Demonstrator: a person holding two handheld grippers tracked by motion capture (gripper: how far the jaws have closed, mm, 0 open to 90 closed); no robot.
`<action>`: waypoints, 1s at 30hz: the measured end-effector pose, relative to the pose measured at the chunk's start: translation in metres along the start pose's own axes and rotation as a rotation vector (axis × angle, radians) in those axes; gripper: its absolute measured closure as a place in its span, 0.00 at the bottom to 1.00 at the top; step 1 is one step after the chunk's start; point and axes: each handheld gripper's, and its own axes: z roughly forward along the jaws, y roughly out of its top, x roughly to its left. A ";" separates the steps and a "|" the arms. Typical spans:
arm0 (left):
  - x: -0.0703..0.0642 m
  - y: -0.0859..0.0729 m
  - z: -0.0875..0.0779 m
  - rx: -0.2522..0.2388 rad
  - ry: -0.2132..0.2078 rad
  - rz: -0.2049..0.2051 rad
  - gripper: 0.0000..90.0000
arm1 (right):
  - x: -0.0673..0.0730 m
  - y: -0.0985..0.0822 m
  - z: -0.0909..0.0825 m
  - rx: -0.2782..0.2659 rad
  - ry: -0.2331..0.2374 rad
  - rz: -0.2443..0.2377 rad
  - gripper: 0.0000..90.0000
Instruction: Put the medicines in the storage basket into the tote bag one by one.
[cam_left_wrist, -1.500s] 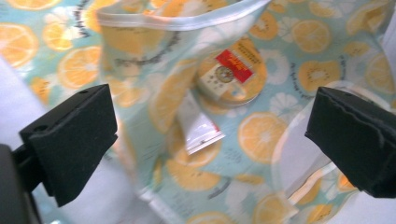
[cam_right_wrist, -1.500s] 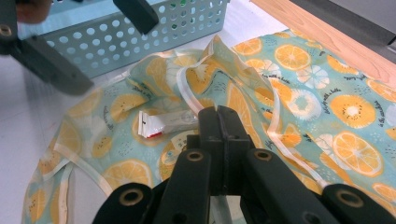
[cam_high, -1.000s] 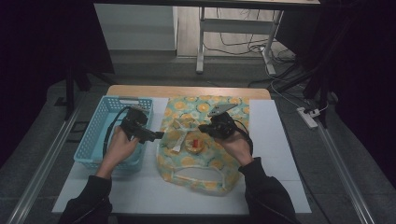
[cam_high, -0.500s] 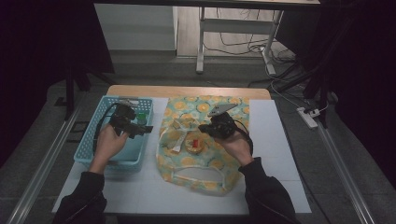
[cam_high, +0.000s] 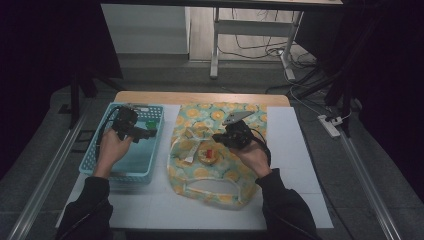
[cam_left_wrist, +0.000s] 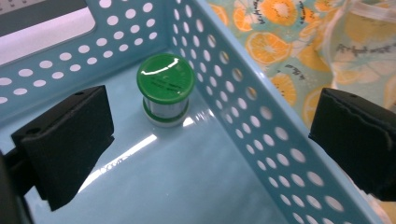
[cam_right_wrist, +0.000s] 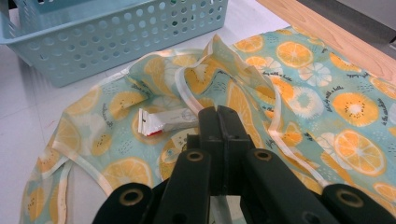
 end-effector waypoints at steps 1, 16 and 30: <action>0.002 0.001 0.002 0.006 0.002 -0.004 0.00 | 0.000 0.000 0.000 0.000 0.000 0.000 1.00; 0.018 0.009 0.025 0.054 0.030 -0.046 0.02 | 0.001 0.001 -0.002 -0.007 -0.002 -0.005 1.00; 0.020 0.014 0.041 0.099 0.064 -0.042 0.18 | 0.000 0.001 -0.002 -0.011 -0.005 -0.001 1.00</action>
